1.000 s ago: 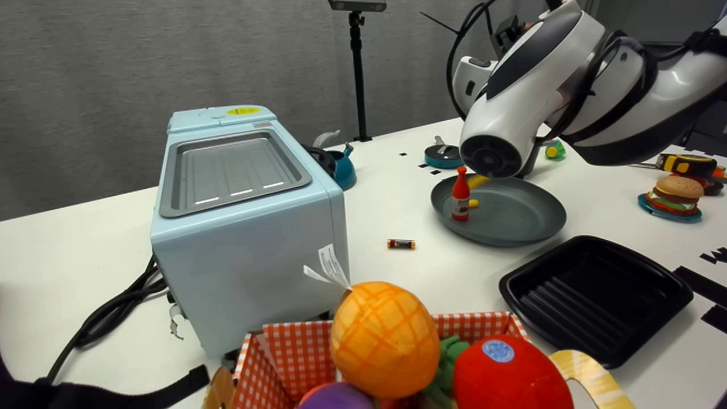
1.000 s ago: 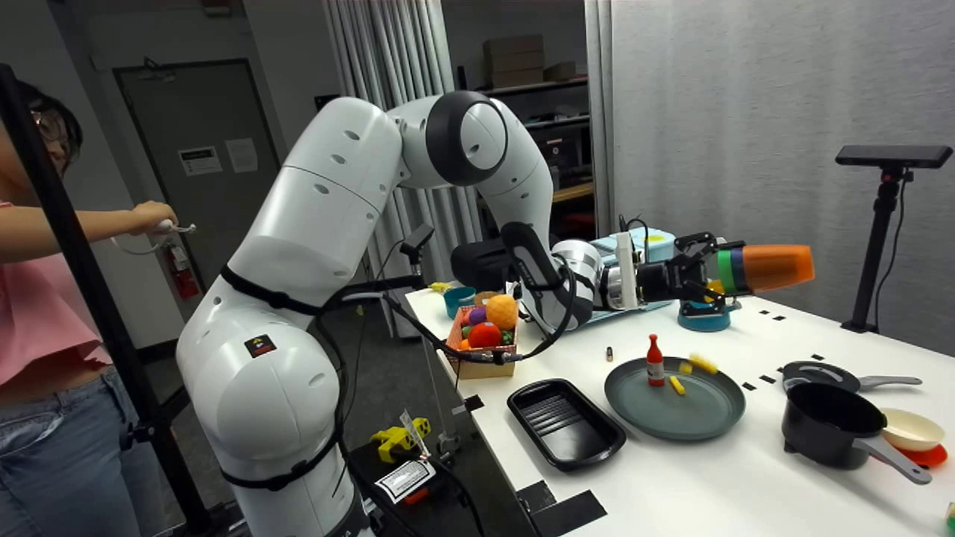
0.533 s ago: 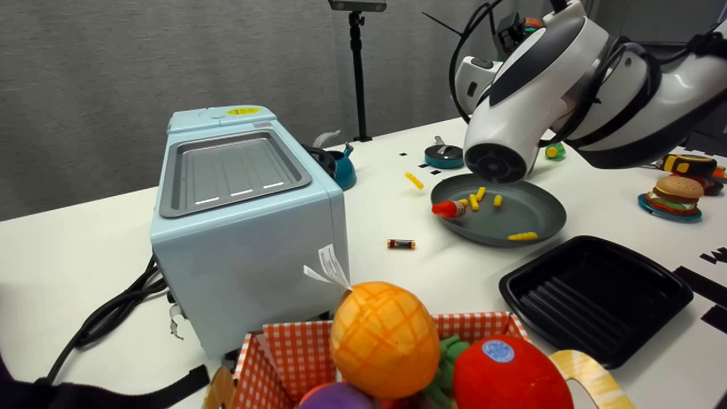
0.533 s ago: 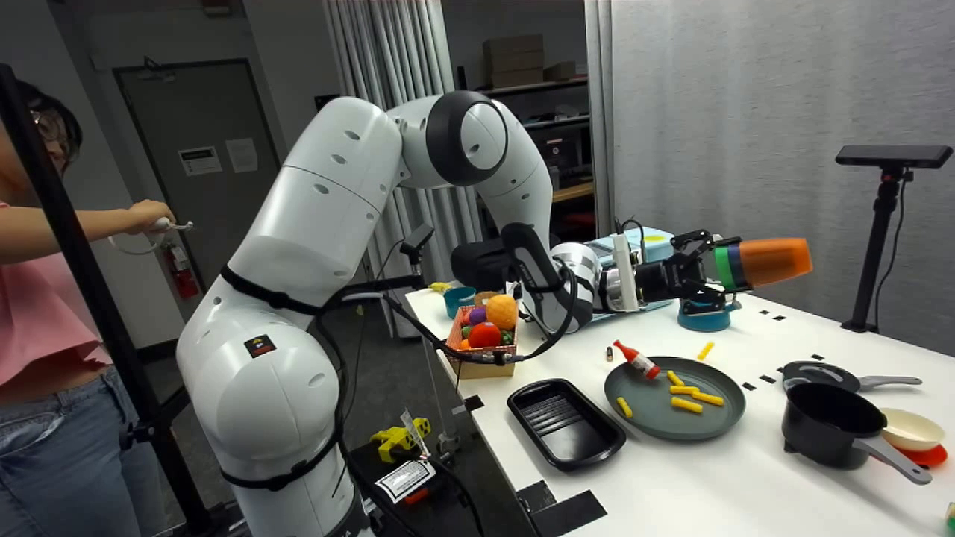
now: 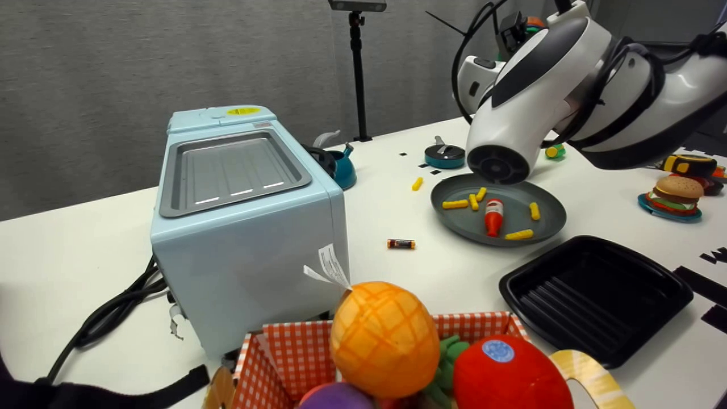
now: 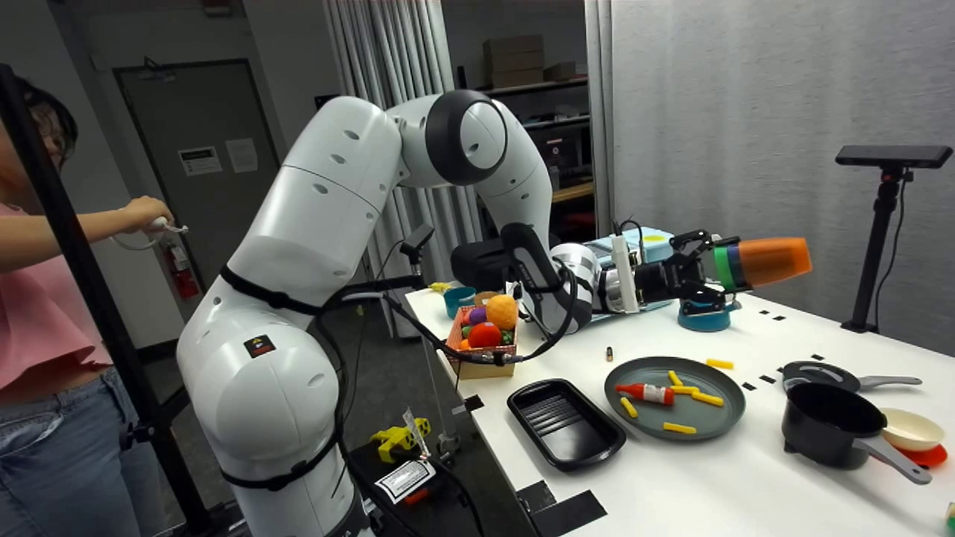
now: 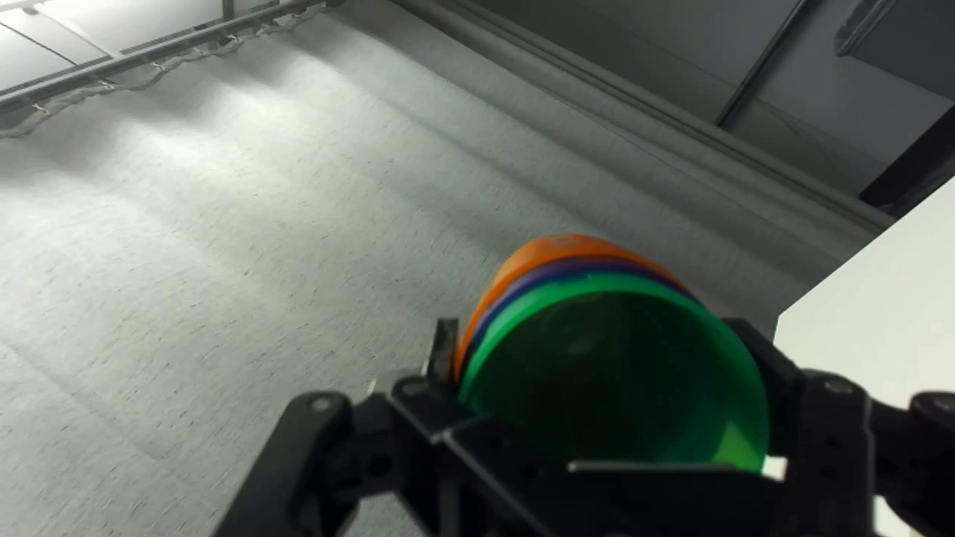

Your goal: Pour the contents of the green cup onto the plate

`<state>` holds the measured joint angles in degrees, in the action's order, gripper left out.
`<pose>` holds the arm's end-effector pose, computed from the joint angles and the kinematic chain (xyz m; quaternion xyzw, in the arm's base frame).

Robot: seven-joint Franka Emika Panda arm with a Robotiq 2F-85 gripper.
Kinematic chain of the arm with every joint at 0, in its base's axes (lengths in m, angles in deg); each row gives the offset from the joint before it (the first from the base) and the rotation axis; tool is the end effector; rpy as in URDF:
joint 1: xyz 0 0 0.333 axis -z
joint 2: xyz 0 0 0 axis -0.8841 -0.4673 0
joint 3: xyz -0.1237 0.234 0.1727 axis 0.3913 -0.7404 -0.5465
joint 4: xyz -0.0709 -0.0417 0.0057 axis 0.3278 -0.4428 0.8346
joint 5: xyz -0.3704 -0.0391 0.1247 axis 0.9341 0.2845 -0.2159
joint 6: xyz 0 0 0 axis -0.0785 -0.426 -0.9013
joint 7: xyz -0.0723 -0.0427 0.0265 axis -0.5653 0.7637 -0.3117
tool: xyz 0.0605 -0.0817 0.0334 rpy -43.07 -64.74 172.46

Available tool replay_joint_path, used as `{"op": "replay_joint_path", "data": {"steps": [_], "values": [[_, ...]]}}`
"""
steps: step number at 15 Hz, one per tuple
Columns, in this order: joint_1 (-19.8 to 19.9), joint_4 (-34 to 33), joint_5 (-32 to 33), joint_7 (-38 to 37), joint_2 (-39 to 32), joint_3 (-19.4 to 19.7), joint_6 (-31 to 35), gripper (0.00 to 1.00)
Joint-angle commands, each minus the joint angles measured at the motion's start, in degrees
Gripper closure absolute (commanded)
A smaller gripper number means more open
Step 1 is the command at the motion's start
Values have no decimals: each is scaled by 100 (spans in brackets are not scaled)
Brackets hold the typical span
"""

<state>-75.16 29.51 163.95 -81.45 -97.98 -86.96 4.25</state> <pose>0.6398 0.0487 0.2165 0.5255 0.2563 -0.0129 0.8112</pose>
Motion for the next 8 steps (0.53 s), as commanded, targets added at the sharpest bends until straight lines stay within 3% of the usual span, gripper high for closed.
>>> {"op": "replay_joint_path", "data": {"steps": [1,8], "values": [[207,102,13,-117,203,-172,-163,40],[625,51,-785,-14,713,-461,310,40]]}}
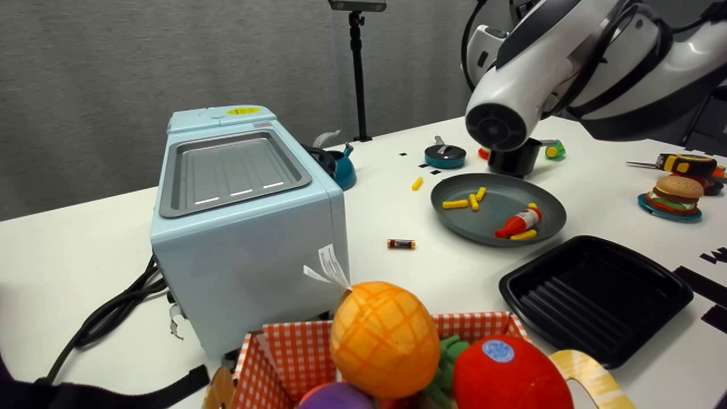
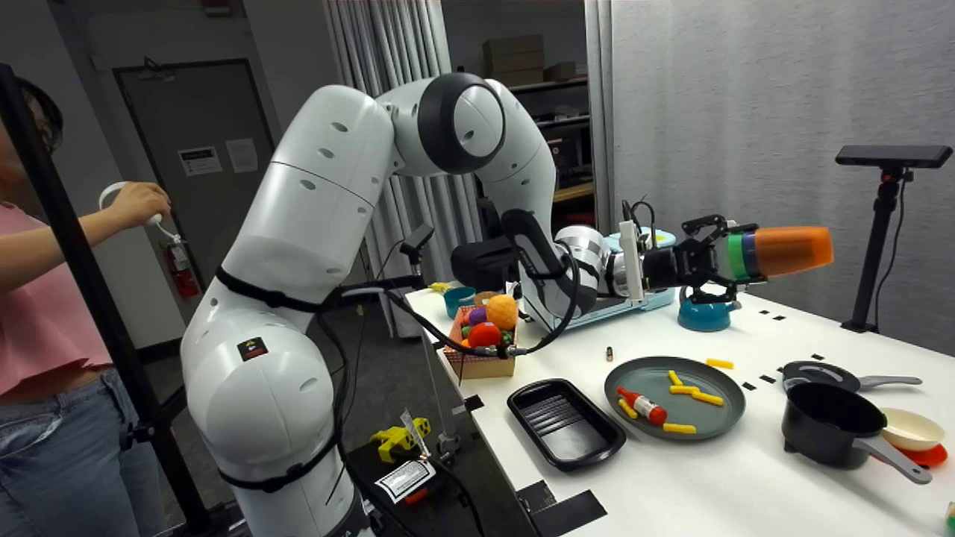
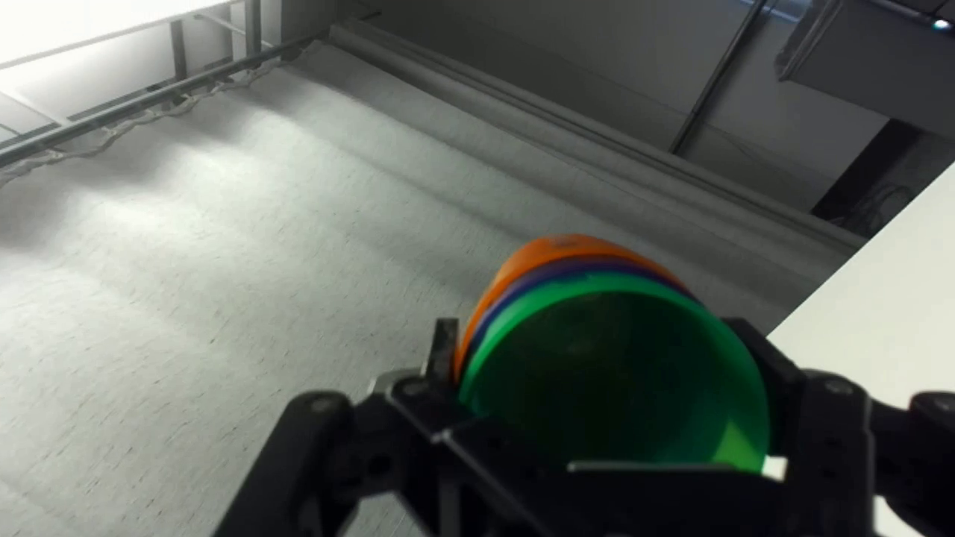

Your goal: Pour the contents of the green cup onto the plate

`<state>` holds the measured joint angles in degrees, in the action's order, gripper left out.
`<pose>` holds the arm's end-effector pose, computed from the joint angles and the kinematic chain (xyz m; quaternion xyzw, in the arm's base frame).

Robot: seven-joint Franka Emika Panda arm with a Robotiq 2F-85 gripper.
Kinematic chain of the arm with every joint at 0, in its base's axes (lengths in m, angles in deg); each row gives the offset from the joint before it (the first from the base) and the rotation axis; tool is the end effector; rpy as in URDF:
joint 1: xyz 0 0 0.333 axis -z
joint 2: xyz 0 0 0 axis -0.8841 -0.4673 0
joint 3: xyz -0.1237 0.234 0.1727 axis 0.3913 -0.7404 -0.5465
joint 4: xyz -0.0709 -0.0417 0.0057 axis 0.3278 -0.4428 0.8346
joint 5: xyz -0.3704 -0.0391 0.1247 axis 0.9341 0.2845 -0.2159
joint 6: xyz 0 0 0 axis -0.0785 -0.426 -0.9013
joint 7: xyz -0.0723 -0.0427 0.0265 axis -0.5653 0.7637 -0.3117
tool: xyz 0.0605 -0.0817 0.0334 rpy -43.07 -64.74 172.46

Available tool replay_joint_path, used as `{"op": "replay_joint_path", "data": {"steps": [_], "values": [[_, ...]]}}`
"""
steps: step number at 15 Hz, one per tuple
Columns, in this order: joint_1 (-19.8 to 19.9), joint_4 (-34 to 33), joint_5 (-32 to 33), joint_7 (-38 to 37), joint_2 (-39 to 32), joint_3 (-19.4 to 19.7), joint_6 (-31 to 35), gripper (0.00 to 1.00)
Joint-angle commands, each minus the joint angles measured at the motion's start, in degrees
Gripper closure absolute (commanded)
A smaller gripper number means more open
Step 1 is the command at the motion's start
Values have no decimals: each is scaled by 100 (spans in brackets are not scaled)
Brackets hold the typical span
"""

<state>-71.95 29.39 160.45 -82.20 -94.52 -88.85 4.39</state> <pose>0.6423 0.0293 0.2493 0.5647 0.2136 -0.0182 0.7970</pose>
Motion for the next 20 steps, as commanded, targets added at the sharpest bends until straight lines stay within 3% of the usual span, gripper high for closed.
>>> {"op": "replay_joint_path", "data": {"steps": [1,6,12,20], "values": [[363,43,-606,28,440,-311,387,40],[730,75,-1614,51,1012,-372,1454,40],[1266,191,-2956,434,1708,-140,2998,40],[2023,423,-5180,1570,1693,441,5128,40]]}}
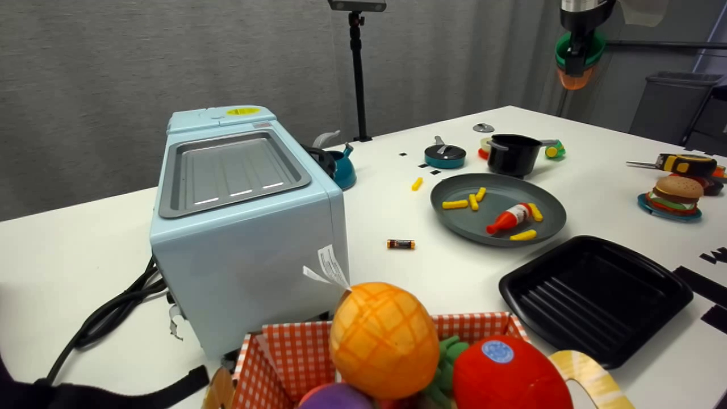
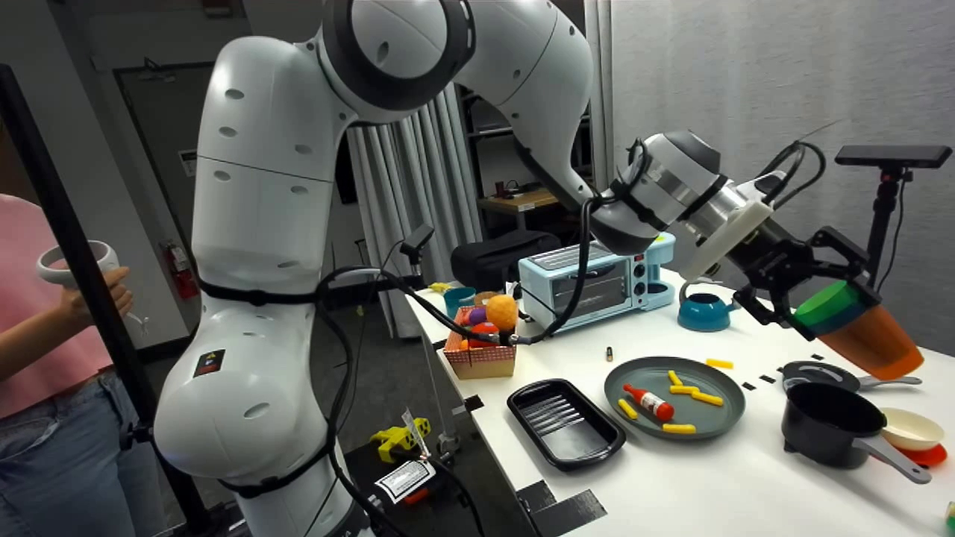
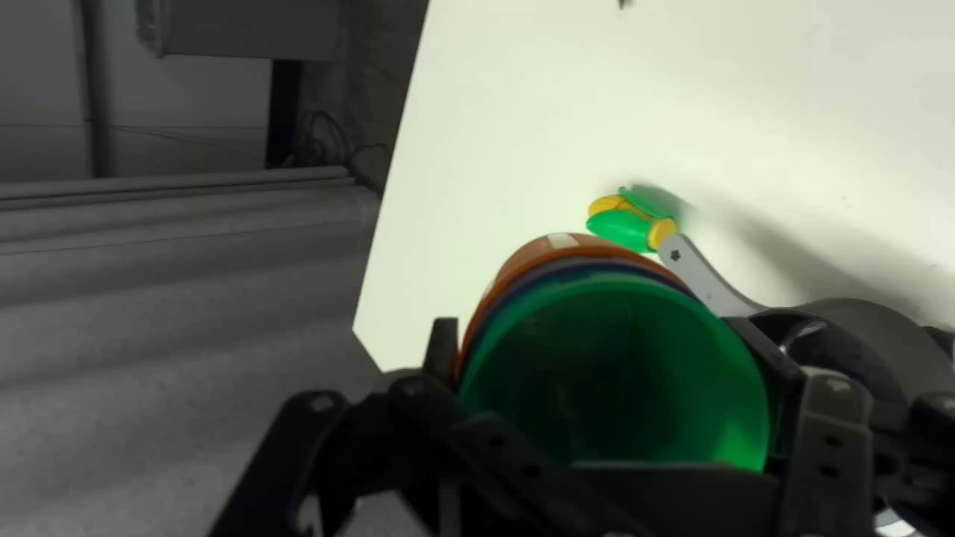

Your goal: Pour the contents of the green cup onto the plate

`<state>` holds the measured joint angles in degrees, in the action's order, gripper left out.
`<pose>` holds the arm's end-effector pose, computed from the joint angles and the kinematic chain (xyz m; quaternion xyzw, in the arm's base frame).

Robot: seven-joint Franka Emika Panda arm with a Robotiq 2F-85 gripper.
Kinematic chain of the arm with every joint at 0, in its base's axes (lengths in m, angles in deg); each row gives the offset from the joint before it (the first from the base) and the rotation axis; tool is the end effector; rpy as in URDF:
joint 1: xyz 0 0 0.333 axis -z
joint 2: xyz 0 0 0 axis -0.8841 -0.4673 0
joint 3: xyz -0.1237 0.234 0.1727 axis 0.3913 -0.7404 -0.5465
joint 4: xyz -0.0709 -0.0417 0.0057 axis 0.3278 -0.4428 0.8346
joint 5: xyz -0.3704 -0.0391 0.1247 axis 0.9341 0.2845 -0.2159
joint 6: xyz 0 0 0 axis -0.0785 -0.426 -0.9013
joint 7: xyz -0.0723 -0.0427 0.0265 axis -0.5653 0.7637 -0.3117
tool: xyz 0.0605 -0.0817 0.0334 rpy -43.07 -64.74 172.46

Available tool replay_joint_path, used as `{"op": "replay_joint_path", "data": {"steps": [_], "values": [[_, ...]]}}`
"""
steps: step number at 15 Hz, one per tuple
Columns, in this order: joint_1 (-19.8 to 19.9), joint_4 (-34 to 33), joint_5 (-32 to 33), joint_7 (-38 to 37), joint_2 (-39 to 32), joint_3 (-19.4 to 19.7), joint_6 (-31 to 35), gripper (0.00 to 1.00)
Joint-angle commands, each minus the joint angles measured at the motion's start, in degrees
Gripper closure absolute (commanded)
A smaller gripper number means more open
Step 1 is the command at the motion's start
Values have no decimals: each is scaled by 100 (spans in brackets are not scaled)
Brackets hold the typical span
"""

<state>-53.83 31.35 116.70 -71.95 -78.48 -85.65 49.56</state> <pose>0.6351 -0.1210 0.3365 0.9017 0.1069 0.0258 0.4183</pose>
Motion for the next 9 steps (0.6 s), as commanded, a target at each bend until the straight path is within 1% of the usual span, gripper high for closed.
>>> {"op": "replay_joint_path", "data": {"steps": [1,3,6,9], "values": [[274,282,-1162,765,68,163,776,40],[359,445,-1942,1261,67,206,1001,40],[394,735,-3195,2085,135,167,1114,40],[435,818,-4432,3051,-9,107,1143,40]]}}
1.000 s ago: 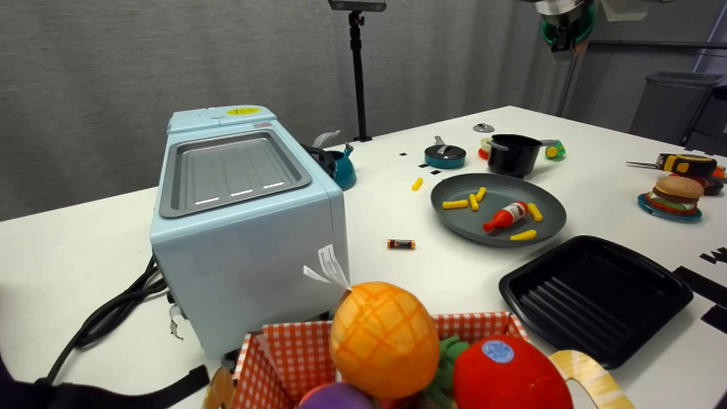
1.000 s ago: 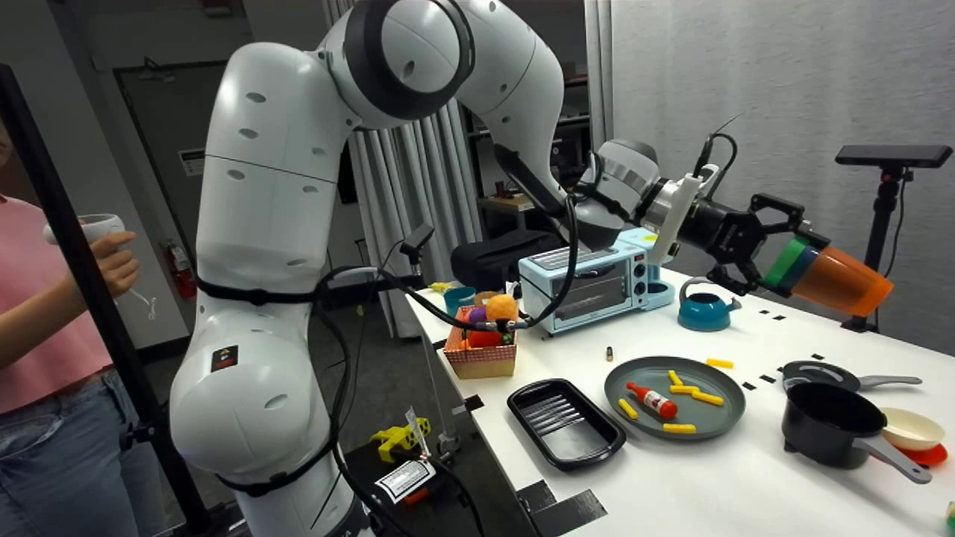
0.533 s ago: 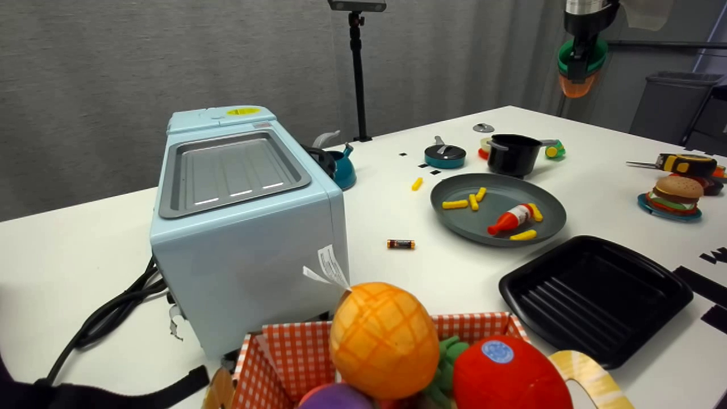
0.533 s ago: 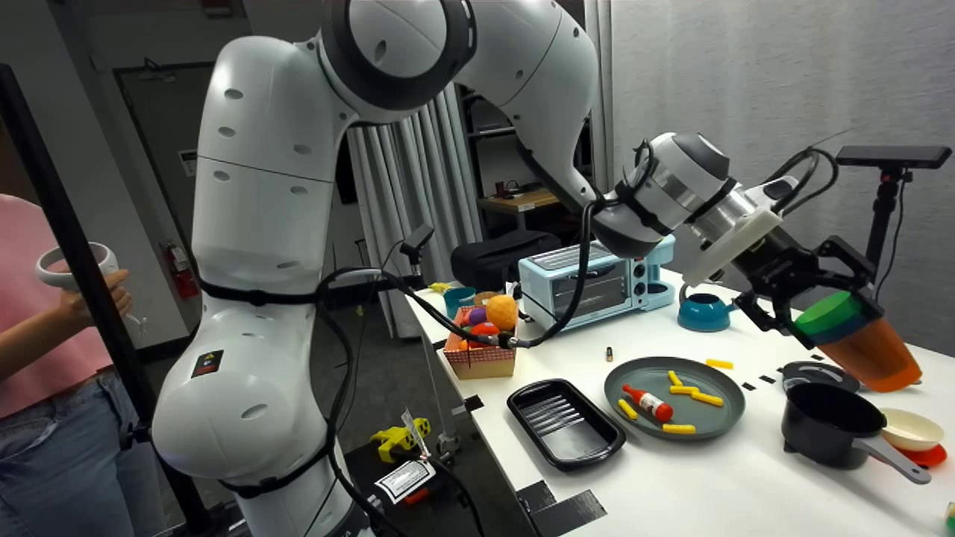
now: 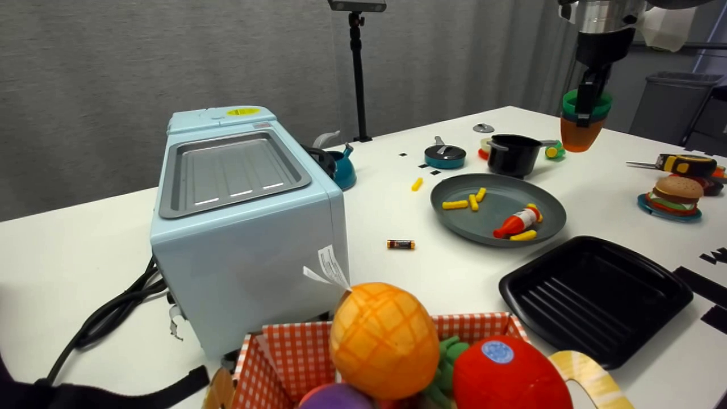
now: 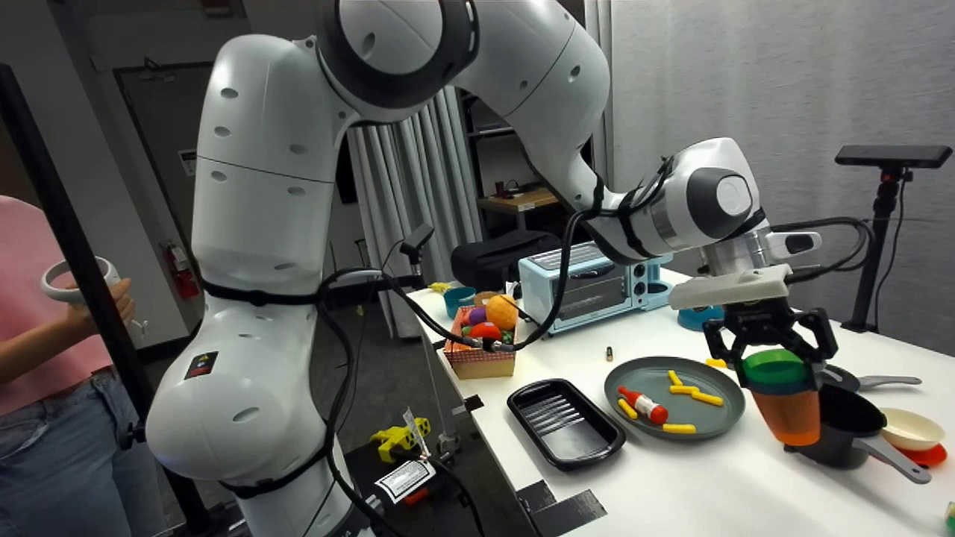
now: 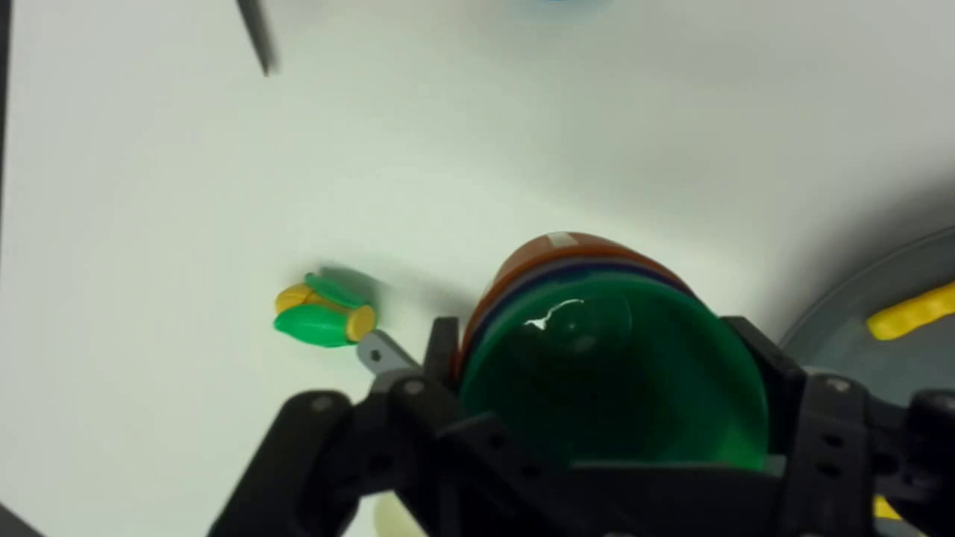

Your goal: Pour the contents of the green cup onto the plate

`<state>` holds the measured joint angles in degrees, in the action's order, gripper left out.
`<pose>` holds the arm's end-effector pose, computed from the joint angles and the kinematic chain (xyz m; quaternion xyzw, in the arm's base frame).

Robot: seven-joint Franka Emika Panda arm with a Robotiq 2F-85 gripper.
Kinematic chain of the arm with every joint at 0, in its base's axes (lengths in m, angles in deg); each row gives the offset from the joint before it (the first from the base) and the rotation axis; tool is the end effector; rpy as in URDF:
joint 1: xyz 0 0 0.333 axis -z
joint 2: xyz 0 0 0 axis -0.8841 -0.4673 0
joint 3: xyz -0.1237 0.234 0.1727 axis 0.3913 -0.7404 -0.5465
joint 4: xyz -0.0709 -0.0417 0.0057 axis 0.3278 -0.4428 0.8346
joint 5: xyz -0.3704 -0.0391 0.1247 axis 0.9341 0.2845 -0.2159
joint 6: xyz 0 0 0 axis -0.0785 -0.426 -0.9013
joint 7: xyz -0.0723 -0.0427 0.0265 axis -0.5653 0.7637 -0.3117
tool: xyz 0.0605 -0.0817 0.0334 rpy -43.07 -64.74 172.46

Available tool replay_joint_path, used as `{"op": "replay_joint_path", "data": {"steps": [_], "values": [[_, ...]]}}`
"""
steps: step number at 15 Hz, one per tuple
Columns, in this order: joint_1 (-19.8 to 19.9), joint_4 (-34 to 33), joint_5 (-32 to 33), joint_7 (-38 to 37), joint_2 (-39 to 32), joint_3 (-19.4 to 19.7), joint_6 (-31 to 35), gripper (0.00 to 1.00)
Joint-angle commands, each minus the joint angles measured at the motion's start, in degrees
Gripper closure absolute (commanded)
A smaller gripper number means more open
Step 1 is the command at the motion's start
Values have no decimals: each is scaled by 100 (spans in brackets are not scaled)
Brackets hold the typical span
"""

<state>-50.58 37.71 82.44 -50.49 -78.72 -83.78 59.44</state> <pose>0.6036 -0.1451 0.2866 0.9794 0.0903 -0.0124 0.1804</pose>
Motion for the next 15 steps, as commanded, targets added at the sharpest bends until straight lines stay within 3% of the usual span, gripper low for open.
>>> {"op": "replay_joint_path", "data": {"steps": [1,5,15], "values": [[156,177,-1413,1245,-34,-129,95,40],[248,89,-2412,2133,-257,-137,-1,40],[385,-349,-2545,2343,-918,-15,39,40]]}}
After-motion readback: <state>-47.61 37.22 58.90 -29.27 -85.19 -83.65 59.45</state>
